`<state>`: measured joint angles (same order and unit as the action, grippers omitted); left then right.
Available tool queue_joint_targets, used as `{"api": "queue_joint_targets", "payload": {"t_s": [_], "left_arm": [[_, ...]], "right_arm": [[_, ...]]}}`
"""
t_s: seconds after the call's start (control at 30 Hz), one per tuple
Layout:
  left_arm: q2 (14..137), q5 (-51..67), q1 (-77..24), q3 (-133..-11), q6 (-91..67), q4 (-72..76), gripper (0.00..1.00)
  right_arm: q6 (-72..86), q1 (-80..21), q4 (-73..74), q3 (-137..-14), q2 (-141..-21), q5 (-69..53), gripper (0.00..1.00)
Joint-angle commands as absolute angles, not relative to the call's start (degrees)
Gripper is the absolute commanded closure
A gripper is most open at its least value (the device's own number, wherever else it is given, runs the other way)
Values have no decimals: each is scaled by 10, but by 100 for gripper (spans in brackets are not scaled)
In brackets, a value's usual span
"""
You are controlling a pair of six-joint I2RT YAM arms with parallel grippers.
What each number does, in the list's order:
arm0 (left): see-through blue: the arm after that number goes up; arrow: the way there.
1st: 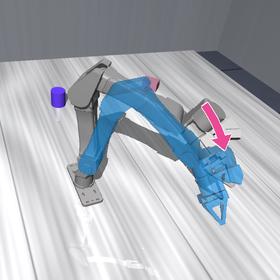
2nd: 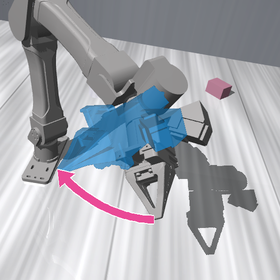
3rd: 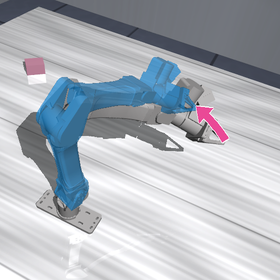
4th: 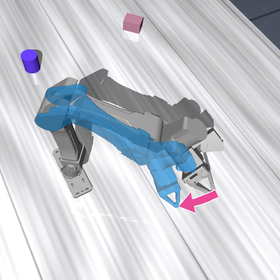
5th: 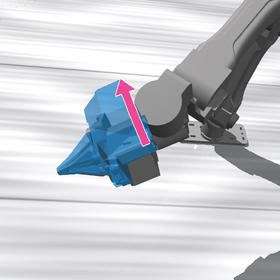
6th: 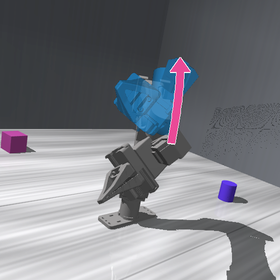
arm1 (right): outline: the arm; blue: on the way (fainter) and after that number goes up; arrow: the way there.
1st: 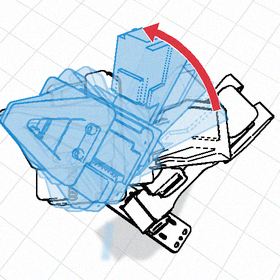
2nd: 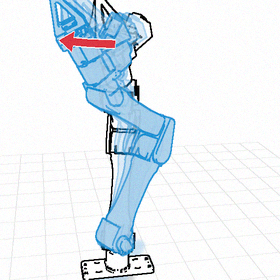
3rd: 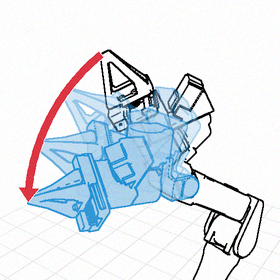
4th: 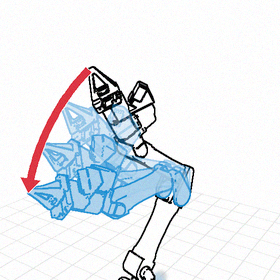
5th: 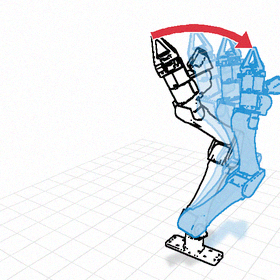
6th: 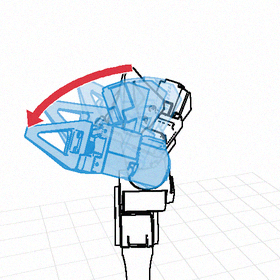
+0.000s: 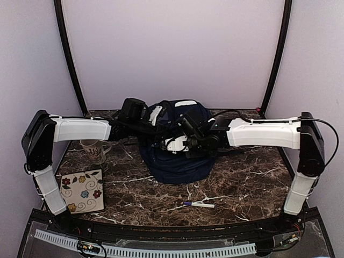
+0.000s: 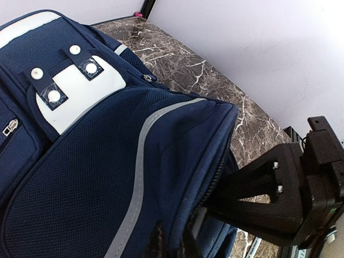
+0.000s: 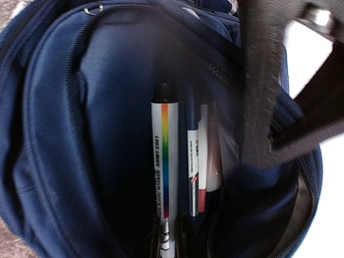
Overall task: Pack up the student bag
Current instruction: Place the pen in the upper front pocket of the bag.
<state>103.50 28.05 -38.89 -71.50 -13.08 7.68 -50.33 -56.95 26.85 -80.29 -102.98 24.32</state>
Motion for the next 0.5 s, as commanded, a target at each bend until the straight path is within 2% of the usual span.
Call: {"api": "queue_joint_targets", "payload": {"t_s": [0.0,0.47], "left_arm": [[1015,296,-392,-730,-129,86,100],[1005,295,-392,-730,-125,85,100]], "right_arm": [[-551,-569,174,-788,-1058,292,92],[-590,-535,93,-791,-1150,319,92]]}}
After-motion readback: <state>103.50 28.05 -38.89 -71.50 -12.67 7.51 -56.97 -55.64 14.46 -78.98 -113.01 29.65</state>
